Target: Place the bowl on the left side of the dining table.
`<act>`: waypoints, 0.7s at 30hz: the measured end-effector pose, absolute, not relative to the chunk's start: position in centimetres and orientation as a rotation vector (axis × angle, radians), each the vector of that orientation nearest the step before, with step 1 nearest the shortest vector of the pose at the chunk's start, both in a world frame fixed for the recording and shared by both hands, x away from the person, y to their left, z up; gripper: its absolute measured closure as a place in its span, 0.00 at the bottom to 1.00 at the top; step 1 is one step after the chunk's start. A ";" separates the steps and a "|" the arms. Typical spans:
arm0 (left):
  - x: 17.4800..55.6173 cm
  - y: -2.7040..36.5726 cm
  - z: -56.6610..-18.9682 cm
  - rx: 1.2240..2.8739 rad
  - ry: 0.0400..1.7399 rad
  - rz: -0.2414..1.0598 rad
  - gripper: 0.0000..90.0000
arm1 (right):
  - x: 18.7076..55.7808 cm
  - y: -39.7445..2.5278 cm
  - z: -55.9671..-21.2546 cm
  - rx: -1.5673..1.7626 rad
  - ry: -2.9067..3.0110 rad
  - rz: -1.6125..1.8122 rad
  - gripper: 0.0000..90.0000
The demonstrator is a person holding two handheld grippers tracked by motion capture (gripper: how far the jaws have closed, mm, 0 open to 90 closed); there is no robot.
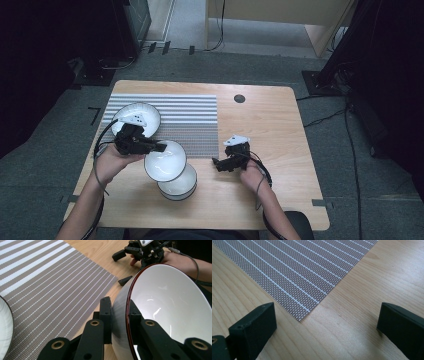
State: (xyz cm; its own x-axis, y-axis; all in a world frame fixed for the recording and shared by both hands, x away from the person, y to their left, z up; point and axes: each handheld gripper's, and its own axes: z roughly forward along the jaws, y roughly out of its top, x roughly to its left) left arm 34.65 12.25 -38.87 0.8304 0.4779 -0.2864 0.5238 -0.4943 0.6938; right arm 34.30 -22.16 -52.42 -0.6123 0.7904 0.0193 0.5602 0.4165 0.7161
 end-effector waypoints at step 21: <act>35.9 13.7 -38.7 2.155 0.771 -0.062 0.89 | 34.3 -22.2 -52.4 1.169 2.354 1.007 0.02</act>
